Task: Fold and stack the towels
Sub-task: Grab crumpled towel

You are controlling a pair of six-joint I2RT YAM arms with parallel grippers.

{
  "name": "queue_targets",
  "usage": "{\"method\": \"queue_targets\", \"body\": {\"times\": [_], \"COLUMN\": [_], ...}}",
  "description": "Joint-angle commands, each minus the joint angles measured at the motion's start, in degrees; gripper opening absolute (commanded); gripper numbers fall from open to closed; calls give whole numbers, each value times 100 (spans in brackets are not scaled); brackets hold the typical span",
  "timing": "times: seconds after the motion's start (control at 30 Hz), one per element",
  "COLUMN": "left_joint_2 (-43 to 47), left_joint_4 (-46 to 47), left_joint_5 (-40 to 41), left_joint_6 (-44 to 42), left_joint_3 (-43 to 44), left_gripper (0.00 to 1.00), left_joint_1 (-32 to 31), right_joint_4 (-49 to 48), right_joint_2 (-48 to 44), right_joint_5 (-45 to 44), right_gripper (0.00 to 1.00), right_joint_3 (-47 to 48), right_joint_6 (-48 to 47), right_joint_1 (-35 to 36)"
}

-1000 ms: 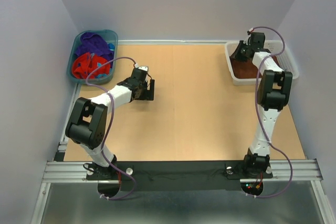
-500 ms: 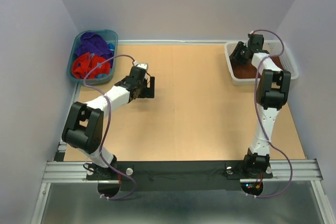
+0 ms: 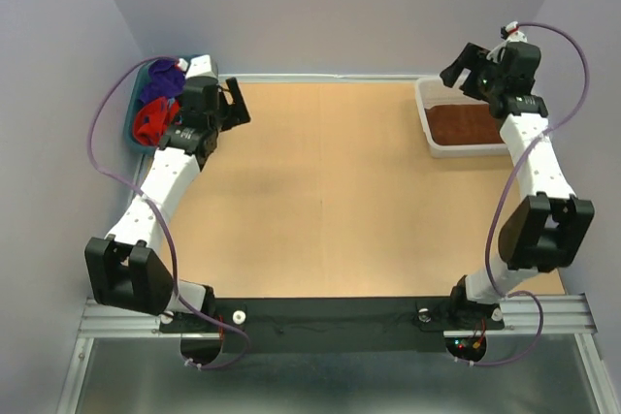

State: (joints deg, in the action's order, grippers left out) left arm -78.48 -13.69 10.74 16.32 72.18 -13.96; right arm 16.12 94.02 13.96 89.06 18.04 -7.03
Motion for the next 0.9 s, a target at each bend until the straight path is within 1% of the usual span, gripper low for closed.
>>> {"method": "queue_targets", "body": {"times": [0.0, 0.03, 0.07, 0.2, 0.23, 0.3, 0.33, 0.4, 0.43, 0.5, 0.53, 0.63, 0.67, 0.73, 0.77, 0.8, 0.83, 0.87], "left_joint_2": [-27, -79, -158, -685, -1017, -1379, -1738, -2091, -2484, -2873, -3206, -3743, -3841, -4078, -4140, -4184, -4202, -4159], "left_joint_4": [-388, -397, -406, -222, -221, -239, -274, -248, -309, -388, -397, -380, -354, -248, -239, -239, -300, -309], "left_joint_5": [376, 376, 367, 411, 420, 411, 394, 393, 437, 560, 604, 806, 841, 842, 824, 807, 789, 780], "left_joint_6": [257, 258, 310, 337, 346, 390, 416, 425, 425, 408, 364, 311, 276, 214, 144, 118, 91, 82], "left_joint_3": [287, 331, 436, 630, 813, 1007, 1200, 1516, 1649, 2086, 2202, 2581, 2634, 2765, 2810, 2871, 2967, 2994], "left_gripper": [95, 95, 95, 95, 95, 95, 94, 93, 92, 90, 89, 79, 74, 67, 48, 33, 3, 0], "left_joint_1": [673, 823, 1155, 1772, 2026, 2230, 2413, 2546, 2590, 2687, 2696, 2723, 2731, 2732, 2732, 2732, 2732, 2723], "right_joint_4": [67, 67, 58, 41, 32, -3, 5, -3, -4, -12, -12, -12, -12, -21, -21, -30, -30, -21], "right_joint_2": [-655, -865, -1190, -1780, -1869, -1984, -2001, -2028, -2019, -1993, -1949, -1905, -1870, -1835, -1817, -1799, -1799, -1799], "right_joint_5": [404, 493, 642, 723, 679, 688, 670, 705, 722, 740, 749, 784, 784, 775, 775, 775, 801, 819], "right_gripper": [90, 91, 91, 92, 92, 93, 93, 93, 93, 93, 93, 93, 93, 93, 93, 93, 93, 93], "right_joint_3": [-1053, -1057, -1449, -2118, -2216, -2340, -2358, -2375, -2375, -2375, -2375, -2384, -2393, -2402, -2410, -2402, -2393, -2393], "right_joint_6": [120, 173, 217, 261, 287, 296, 296, 296, 288, 261, 244, 191, 182, 156, 147, 156, 147, 156], "right_joint_1": [8, 8, 17, 78, 96, 158, 193, 280, 324, 430, 465, 571, 588, 624, 632, 632, 632, 632]}}
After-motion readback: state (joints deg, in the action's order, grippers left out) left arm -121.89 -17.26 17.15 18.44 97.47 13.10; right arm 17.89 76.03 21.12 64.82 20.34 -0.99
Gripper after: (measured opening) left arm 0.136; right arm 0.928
